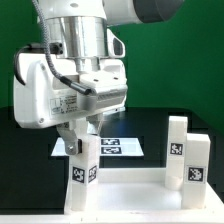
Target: Assemble desk
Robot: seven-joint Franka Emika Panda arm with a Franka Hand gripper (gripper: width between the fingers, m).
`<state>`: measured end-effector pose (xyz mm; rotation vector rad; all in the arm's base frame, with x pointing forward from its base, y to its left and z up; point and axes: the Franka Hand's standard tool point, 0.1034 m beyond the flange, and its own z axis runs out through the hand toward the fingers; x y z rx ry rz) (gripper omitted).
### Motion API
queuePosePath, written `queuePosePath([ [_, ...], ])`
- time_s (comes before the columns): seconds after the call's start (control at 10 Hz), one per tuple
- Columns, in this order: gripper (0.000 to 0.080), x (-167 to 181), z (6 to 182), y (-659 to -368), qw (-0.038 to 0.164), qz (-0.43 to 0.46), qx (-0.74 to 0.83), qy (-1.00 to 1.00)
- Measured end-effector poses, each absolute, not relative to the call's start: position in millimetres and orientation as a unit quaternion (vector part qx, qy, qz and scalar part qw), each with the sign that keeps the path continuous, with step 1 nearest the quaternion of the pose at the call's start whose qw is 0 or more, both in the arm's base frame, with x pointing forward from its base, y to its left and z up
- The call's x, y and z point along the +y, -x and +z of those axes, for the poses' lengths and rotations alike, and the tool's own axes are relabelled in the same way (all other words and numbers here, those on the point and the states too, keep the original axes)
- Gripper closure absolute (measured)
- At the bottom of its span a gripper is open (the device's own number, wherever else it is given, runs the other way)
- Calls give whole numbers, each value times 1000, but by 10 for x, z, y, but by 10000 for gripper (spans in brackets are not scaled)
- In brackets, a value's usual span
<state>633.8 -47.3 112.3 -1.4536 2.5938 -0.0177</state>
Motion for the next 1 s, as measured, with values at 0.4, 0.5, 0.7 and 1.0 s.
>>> queuePosePath([
  [0.4, 198, -396, 1134, -6370, 75, -28, 705, 705],
  [0.5, 164, -397, 1132, -6369, 74, -29, 690, 719],
  [0.7, 154, -408, 1128, -6365, 68, -37, 609, 790],
  [1.0, 151, -446, 1094, -6339, 45, -44, 440, 896],
])
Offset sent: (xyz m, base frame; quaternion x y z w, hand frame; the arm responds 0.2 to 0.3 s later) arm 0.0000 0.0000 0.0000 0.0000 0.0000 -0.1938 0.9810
